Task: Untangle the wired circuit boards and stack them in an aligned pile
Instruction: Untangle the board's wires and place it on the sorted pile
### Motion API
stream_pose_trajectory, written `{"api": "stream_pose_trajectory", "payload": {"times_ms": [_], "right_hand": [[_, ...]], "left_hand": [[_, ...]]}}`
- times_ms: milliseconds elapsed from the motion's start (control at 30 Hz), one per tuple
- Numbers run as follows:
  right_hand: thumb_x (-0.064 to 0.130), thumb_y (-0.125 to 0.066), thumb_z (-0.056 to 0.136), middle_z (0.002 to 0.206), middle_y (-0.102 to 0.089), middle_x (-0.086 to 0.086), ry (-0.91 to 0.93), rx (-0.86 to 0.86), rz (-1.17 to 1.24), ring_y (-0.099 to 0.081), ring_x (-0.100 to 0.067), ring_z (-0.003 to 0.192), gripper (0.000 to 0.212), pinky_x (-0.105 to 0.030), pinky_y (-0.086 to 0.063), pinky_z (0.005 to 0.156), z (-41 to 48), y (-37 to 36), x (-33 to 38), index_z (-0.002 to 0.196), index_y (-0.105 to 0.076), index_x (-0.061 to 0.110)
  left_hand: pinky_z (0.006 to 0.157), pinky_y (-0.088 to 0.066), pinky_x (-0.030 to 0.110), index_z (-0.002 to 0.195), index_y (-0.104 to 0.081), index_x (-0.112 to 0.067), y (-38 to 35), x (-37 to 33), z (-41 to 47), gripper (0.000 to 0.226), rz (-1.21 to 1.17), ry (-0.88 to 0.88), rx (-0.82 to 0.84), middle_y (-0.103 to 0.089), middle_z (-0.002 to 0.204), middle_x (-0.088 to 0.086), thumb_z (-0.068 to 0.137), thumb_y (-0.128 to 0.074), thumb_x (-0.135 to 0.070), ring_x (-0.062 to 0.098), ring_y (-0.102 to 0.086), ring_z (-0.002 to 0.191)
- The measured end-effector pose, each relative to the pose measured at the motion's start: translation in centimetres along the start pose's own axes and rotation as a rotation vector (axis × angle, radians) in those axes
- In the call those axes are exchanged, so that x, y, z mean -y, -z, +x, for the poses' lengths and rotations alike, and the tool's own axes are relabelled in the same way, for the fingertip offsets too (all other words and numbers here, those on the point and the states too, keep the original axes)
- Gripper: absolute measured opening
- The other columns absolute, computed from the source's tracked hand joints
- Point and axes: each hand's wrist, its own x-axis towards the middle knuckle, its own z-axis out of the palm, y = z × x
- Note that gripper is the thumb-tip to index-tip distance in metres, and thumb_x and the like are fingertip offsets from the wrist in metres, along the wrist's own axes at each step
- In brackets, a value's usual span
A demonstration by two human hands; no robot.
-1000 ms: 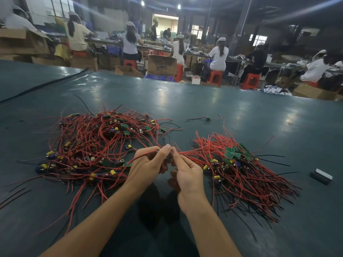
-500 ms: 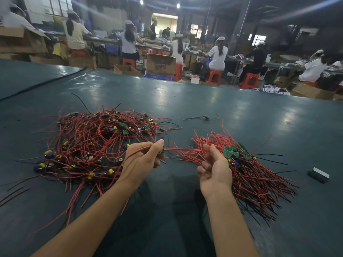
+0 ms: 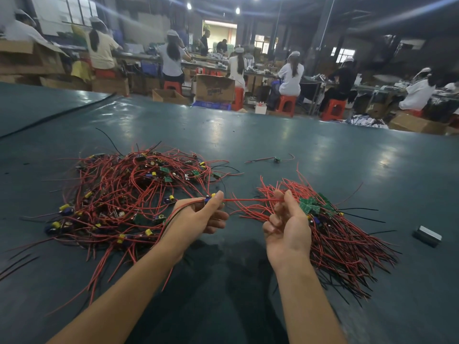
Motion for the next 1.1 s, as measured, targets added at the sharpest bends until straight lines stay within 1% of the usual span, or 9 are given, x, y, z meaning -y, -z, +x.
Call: {"api": "stream_pose_trajectory", "payload": {"times_ms": [100, 300, 400, 467, 567, 667, 833, 933, 1100], "right_hand": [[0.024, -0.060, 0.096, 0.057, -0.045, 0.009, -0.001, 0.012, 0.006, -0.030, -0.004, 0.039, 0.025, -0.017, -0.023, 0.036, -0.2, 0.0, 0.0, 0.075, -0.071, 0.016], [0.023, -0.062, 0.095, 0.059, -0.047, 0.010, 0.009, 0.051, -0.055, -0.031, -0.004, 0.041, 0.020, -0.017, -0.025, 0.036, -0.5, -0.4, -0.4, 0.080, -0.073, 0.015], [0.023, -0.064, 0.094, 0.060, -0.048, 0.009, 0.039, 0.071, -0.078, -0.031, -0.004, 0.042, 0.018, -0.016, -0.025, 0.037, -0.7, -0.6, -0.6, 0.083, -0.075, 0.013], [0.027, -0.066, 0.090, 0.062, -0.048, 0.008, 0.044, 0.100, -0.063, -0.032, -0.004, 0.042, 0.017, -0.016, -0.025, 0.038, -0.9, -0.6, -0.5, 0.082, -0.075, 0.014], [0.055, -0.066, 0.075, 0.065, -0.052, 0.006, 0.044, 0.168, 0.065, -0.033, -0.006, 0.043, 0.042, -0.018, -0.027, 0.039, -1.1, -0.3, -0.1, 0.086, -0.077, 0.017], [0.074, -0.050, 0.077, 0.064, -0.056, 0.004, 0.025, 0.201, 0.221, -0.032, -0.010, 0.043, 0.069, -0.020, -0.029, 0.042, -0.6, 0.5, 0.7, 0.097, -0.077, 0.015], [0.059, -0.047, 0.094, 0.065, -0.051, 0.004, -0.042, 0.152, -0.006, -0.034, -0.005, 0.038, 0.052, -0.017, -0.030, 0.035, -0.1, 0.6, 0.2, 0.094, -0.075, 0.015], [0.057, -0.061, 0.082, 0.063, -0.053, 0.007, -0.044, 0.204, -0.281, -0.037, -0.005, 0.042, 0.045, -0.017, -0.032, 0.039, -0.3, 0.1, -0.7, 0.084, -0.078, 0.015], [0.053, -0.073, 0.073, 0.061, -0.050, -0.002, -0.029, 0.366, -0.602, -0.039, -0.011, 0.051, 0.041, -0.022, -0.032, 0.048, -1.0, -0.3, -2.2, 0.080, -0.079, 0.013]], "left_hand": [[0.052, -0.052, 0.018, 0.086, -0.070, -0.010, 0.1, 0.1, 0.2, 0.035, -0.151, 0.029, 0.007, -0.076, 0.079, 0.007, 0.076, -0.068, -0.044, 0.013, -0.070, 0.065], [0.058, -0.057, 0.017, 0.079, -0.074, -0.004, 0.3, -0.5, 0.0, 0.019, -0.768, 0.138, 0.088, -0.074, 0.081, 0.009, 0.072, -0.068, -0.021, 0.013, -0.072, 0.070], [0.060, -0.057, 0.016, 0.070, -0.076, -0.006, 0.2, -0.7, -0.2, 0.016, -0.892, 0.172, 0.077, -0.073, 0.081, 0.007, 0.071, -0.070, -0.021, 0.012, -0.072, 0.070], [0.060, -0.057, 0.016, 0.080, -0.073, -0.006, 0.1, -0.9, -0.3, 0.019, -0.915, 0.154, 0.054, -0.073, 0.083, 0.006, 0.069, -0.072, -0.022, 0.011, -0.071, 0.071], [0.063, -0.056, 0.017, 0.092, -0.065, -0.015, 0.5, -1.5, -0.3, 0.027, -0.904, 0.049, 0.023, -0.073, 0.083, 0.001, 0.068, -0.072, -0.025, 0.010, -0.070, 0.072], [0.062, -0.055, 0.020, 0.079, -0.069, -0.019, 0.8, -2.4, -0.7, 0.018, -0.868, -0.041, 0.070, -0.070, 0.075, -0.002, 0.065, -0.074, -0.030, 0.009, -0.067, 0.067], [0.059, -0.053, 0.021, 0.088, -0.063, -0.010, 0.2, -2.3, -1.5, 0.028, -0.556, -0.107, 0.286, -0.064, 0.070, 0.001, 0.070, -0.078, -0.025, 0.011, -0.059, 0.059], [0.057, -0.048, 0.020, 0.085, -0.068, -0.003, -0.3, -1.7, -1.8, 0.021, -0.342, -0.062, 0.412, -0.062, 0.064, -0.001, 0.077, -0.065, -0.023, 0.010, -0.055, 0.055], [0.055, -0.046, 0.017, 0.069, -0.075, -0.012, 0.2, -0.8, -1.3, 0.008, -0.019, 0.038, 0.503, -0.065, 0.062, -0.002, 0.072, -0.077, -0.020, 0.007, -0.053, 0.052]]}}
